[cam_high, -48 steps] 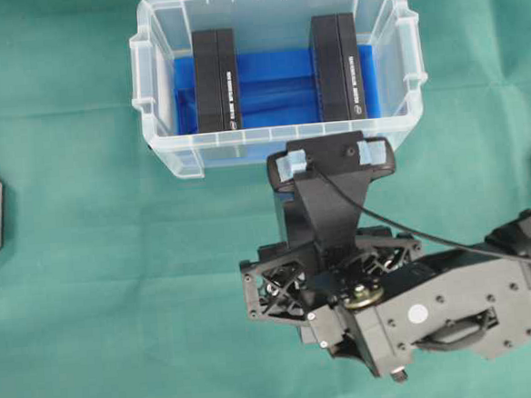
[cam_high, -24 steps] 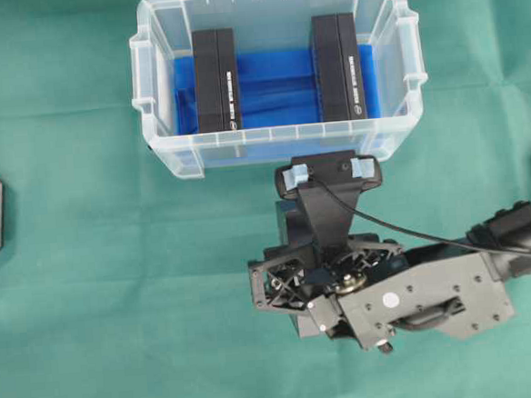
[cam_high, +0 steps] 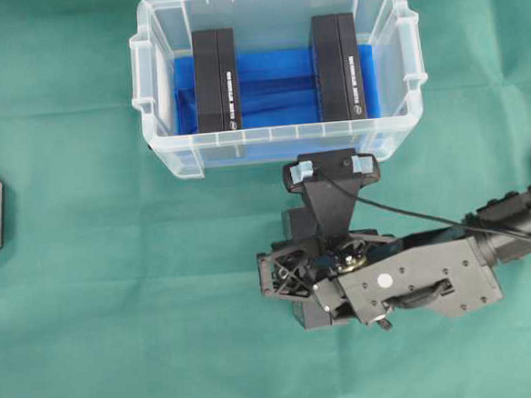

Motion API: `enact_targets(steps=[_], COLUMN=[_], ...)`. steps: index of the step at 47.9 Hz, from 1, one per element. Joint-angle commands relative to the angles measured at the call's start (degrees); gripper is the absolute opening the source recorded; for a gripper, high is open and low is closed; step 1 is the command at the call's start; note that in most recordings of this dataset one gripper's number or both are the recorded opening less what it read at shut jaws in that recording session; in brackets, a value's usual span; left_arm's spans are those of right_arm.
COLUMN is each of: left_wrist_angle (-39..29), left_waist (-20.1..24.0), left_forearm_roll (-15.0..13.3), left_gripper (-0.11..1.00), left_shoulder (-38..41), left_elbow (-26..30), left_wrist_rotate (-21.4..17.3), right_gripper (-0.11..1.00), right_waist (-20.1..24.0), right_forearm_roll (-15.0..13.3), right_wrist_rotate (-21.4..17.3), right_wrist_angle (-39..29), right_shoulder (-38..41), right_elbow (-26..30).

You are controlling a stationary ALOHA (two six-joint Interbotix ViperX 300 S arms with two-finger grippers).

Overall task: Take out the box from the case.
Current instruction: 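Carry the held box toward the front of the table and lower it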

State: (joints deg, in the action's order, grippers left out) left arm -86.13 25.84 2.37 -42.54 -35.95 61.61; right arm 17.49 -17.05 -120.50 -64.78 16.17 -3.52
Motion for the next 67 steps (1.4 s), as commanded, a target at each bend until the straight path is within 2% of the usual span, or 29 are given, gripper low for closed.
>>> enact_targets(steps=[1,22,37,49,50,54,57,67], left_wrist_angle=[0.18,0.35,0.35,0.35,0.35,0.35,0.35,0.44], left_waist=[0.00,0.00,0.00,0.00,0.00,0.00,0.00,0.00], left_forearm_roll=[0.18,0.26,0.26,0.26,0.26,0.18,0.26,0.26], left_gripper=[0.99,0.99,0.99,0.99,0.99,0.99,0.99,0.99], left_shoulder=[0.18,0.18,0.18,0.00,0.00,0.09,0.09,0.18], left_elbow=[0.62,0.62,0.62,0.62,0.53,0.53,0.53,0.53], left_wrist_rotate=[0.00,0.09,0.00,-0.18,-0.26,-0.26,-0.35,-0.18], right_gripper=[0.68,0.68,0.68,0.68,0.69,0.88,0.95,0.94], right_waist=[0.00,-0.18,-0.18,-0.18,-0.18,-0.18,-0.18,-0.18], right_forearm_roll=[-0.18,-0.97,-0.97,-2.11,-2.20,-2.46,-2.72,-3.16], right_wrist_rotate=[0.00,1.67,1.58,0.97,1.05,0.97,0.97,0.97], right_wrist_angle=[0.35,2.20,2.20,1.14,0.88,-0.97,-2.64,-4.22], right_shoulder=[-1.23,-1.23,-1.23,-1.23,-1.23,-1.14,-1.23,-1.23], right_elbow=[0.26,0.26,0.35,0.97,1.14,1.85,2.29,3.25])
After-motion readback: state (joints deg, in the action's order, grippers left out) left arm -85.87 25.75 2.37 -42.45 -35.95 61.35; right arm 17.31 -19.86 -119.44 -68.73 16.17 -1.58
